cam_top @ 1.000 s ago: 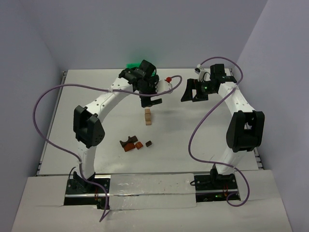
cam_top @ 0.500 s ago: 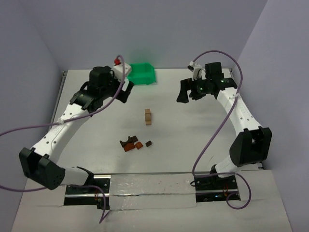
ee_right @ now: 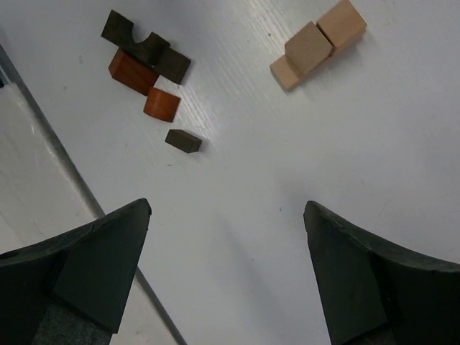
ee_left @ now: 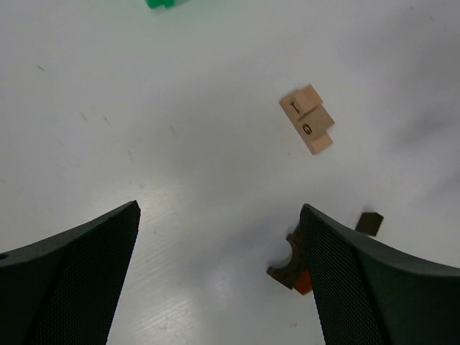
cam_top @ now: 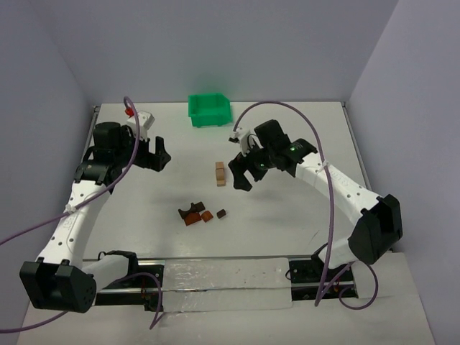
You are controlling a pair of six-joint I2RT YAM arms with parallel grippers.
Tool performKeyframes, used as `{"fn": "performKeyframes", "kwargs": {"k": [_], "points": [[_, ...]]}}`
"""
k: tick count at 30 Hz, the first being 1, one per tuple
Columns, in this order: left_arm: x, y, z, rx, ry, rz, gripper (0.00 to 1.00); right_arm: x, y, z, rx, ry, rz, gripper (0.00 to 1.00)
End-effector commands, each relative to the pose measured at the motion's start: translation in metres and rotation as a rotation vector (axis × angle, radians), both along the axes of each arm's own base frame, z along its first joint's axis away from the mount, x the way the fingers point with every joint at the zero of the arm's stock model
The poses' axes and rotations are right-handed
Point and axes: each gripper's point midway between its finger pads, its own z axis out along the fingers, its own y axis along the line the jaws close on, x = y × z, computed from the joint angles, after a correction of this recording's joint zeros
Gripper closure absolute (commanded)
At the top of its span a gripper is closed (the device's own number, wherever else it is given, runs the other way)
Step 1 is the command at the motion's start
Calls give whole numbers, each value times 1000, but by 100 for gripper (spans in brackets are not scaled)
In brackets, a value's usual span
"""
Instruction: Build the wood block tower
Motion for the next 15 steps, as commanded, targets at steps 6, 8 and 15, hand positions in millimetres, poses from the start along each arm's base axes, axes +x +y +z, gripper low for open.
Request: {"fn": "performKeyframes", "kwargs": {"k": [6,8,15], "points": [[-56,-26,-43,-63,160,-327,13,-25,36,-26,-89,-82,203,18],[-59,-17,-58,2,175,-329,14,-29,43,-32,-92,-79,219,20],[-66,-5,-79,58,187,-348,15,-53,74,-42,-73,-120,355,36]]}}
